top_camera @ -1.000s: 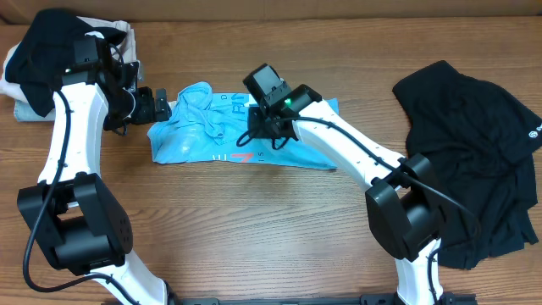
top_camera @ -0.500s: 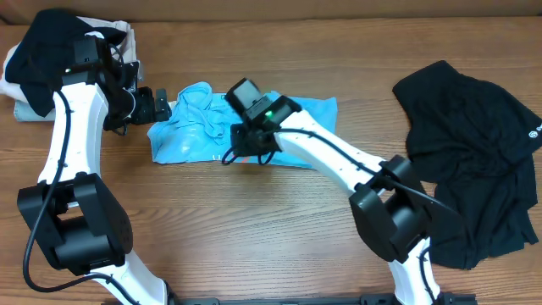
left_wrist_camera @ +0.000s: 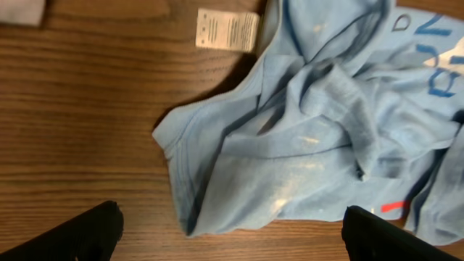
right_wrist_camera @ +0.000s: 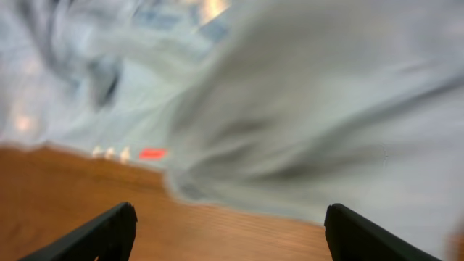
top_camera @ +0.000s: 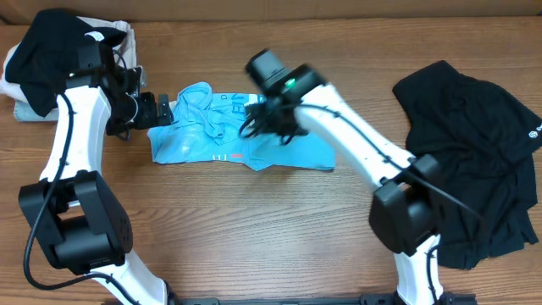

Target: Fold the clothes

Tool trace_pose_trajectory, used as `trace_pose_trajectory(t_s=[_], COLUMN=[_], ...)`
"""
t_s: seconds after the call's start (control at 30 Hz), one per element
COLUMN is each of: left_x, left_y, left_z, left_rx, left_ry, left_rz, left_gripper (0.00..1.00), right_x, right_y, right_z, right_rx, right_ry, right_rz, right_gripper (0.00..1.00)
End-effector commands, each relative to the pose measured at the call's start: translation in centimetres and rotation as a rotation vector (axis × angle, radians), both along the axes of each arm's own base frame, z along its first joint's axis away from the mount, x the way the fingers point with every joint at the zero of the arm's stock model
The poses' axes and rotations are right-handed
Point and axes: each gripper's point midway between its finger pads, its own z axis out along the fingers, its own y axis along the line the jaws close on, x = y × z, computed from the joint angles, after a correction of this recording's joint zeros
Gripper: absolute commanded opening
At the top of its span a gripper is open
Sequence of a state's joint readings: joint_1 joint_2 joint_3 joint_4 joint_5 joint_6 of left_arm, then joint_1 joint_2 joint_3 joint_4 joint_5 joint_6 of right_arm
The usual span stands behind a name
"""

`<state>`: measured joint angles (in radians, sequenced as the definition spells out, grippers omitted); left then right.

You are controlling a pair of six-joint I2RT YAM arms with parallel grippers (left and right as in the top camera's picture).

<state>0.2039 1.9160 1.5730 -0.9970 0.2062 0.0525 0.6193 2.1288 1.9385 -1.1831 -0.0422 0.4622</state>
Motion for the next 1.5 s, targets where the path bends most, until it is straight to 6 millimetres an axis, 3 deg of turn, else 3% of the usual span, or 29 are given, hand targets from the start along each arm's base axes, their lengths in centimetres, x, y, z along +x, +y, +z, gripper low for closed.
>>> trace_pose_trajectory(t_s=[0.0, 0.17, 0.3, 0.53, 0.87, 1.0, 1.2, 1.47], left_x=[0.0, 1.9, 3.6, 5.2, 4.5, 4.1, 3.9, 3.7], left_y=[0.0, -1.2, -2.4, -3.1, -7.2, -7.5, -5.3, -5.0], left_z=[-2.7, -5.8, -8.0, -8.4, -8.5, -9.0, -9.9, -10.0], left_rx=[-0.013, -0.074, -0.145, -0.164, -0.167, -0.112, 0.010, -0.005], left_ry=[0.039, -0.005, -0.063, -0.134, -0.129, -0.093, -0.019, 0.014], left_rz=[-0.018, -0.155, -0.228, -0.277, -0.445, -0.458, -0.342, -0.221], left_gripper=[1.00, 1.00, 1.00, 1.00, 1.00, 0.96, 0.78, 0.11], right_x=[2.5, 2.6, 2.5, 2.5, 2.6, 2.6, 2.6, 2.6], right_y=[-5.5, -10.5, -12.5, -12.9, -12.9, -12.9, -12.9, -12.8], right_z=[2.9, 2.2, 2.1, 2.1, 2.1, 2.1, 2.1, 2.1], right_rx=[-0.048, -0.104, -0.122, -0.127, -0.126, -0.127, -0.126, -0.124], right_ry=[-0.052, 0.026, 0.056, 0.061, 0.056, 0.057, 0.057, 0.055], right_rz=[-0.106, -0.166, -0.187, -0.195, -0.196, -0.196, -0.195, -0.196], right_gripper=[0.89, 0.91, 0.91, 0.90, 0.90, 0.90, 0.89, 0.79])
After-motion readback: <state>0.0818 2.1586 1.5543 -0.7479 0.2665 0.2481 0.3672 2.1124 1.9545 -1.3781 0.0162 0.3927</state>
